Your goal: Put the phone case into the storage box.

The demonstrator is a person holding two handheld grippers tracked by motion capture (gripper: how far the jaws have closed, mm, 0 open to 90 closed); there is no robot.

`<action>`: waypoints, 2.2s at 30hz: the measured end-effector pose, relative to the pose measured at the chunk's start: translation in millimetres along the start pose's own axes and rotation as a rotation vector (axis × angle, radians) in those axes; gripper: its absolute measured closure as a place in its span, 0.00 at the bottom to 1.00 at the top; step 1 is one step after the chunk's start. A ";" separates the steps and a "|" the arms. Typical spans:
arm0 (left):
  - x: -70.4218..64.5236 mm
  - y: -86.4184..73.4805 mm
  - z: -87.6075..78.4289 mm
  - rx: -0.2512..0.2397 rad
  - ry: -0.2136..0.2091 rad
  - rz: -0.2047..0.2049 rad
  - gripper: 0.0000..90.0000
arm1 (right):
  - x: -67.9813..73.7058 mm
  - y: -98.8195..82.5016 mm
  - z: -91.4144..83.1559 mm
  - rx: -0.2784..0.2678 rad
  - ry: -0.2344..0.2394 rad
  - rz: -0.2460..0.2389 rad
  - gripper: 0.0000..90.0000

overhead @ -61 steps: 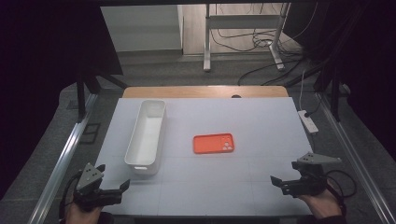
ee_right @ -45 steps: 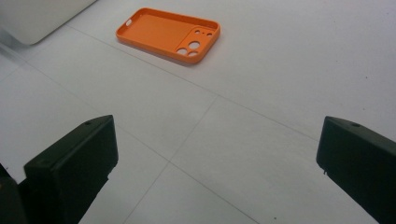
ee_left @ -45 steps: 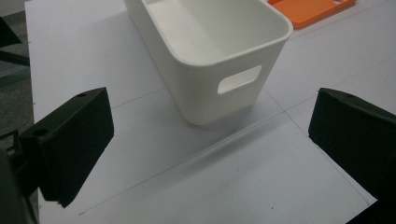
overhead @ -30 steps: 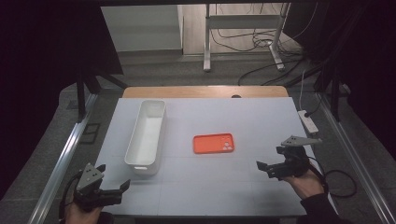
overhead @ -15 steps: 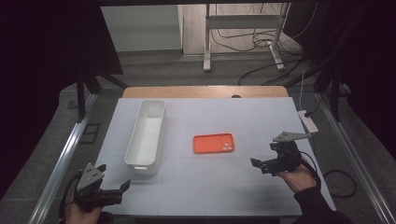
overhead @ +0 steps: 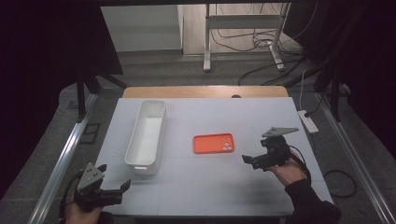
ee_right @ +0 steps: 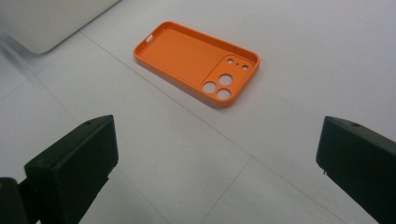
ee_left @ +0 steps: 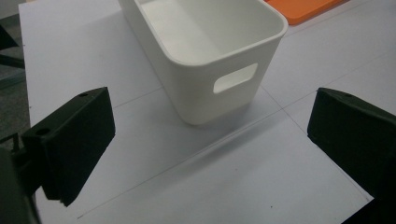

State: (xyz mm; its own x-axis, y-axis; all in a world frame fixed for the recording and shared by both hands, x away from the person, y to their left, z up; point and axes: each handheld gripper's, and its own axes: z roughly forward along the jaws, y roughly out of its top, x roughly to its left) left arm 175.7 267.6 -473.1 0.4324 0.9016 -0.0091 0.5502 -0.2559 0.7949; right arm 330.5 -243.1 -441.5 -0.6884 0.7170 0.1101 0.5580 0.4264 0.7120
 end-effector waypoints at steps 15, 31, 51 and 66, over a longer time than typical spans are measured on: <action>1.2 0.3 0.2 0.002 -0.013 -0.005 0.02 | 2.4 17.7 23.9 0.031 0.010 -0.025 0.00; 1.0 0.5 0.3 0.001 -0.014 -0.001 0.02 | 2.3 35.1 47.6 0.043 0.016 -0.025 0.00; 0.3 0.5 0.4 -0.003 -0.016 0.007 0.02 | 10.7 56.5 80.5 0.117 -0.029 -0.039 0.00; 0.3 0.6 0.5 -0.003 -0.018 0.011 0.02 | 19.4 71.9 103.5 0.153 -0.026 -0.046 0.00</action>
State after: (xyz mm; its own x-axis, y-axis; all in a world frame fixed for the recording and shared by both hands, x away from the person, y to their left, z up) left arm 176.4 267.5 -472.9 0.4514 0.8923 -0.0108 0.5431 -0.2651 0.7967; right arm 405.3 -141.4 -460.0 -0.7040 0.7076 0.0602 0.5912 0.5370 0.6018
